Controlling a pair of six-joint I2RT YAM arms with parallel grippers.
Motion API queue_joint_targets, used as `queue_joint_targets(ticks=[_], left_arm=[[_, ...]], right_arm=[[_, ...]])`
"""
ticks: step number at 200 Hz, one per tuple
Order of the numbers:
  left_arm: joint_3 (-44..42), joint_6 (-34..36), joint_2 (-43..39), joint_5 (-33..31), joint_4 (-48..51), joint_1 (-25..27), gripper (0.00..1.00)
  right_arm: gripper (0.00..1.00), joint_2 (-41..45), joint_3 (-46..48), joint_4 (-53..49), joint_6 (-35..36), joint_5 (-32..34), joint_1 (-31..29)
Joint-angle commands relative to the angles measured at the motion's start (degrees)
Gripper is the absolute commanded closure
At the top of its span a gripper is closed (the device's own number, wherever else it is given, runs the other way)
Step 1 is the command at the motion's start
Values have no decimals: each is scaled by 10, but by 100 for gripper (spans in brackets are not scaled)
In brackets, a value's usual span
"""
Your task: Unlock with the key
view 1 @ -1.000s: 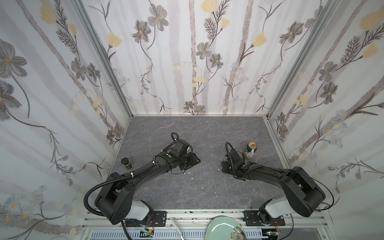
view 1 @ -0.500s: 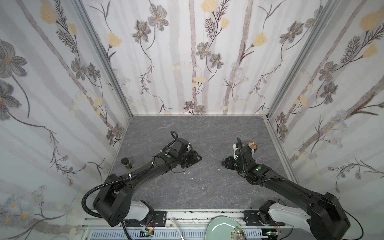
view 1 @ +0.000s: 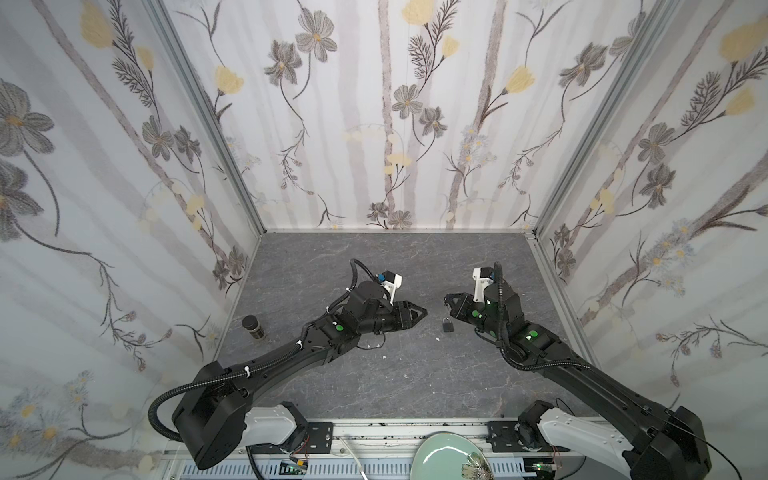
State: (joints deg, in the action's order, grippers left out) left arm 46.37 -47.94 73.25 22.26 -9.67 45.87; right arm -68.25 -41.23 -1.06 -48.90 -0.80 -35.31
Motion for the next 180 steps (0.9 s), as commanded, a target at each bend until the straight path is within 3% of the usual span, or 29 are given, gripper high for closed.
queue_joint_targets(ticks=[1,31,112,180], left_arm=[[-9,36,-7,-65,-60,15,52],[0,60,9,-79,-79,33,51],[38,59,57,-60,-80,39,64],[50,60,70,-53,-69,39,85]], right_arm=[[100,0,2,78,-55,-30,-9],[100,-3,-3,101,-76,-33,-26],[100,-14,-7,125,-95,-39,-44],[100,-11,-6,123,-94,-33,-44]])
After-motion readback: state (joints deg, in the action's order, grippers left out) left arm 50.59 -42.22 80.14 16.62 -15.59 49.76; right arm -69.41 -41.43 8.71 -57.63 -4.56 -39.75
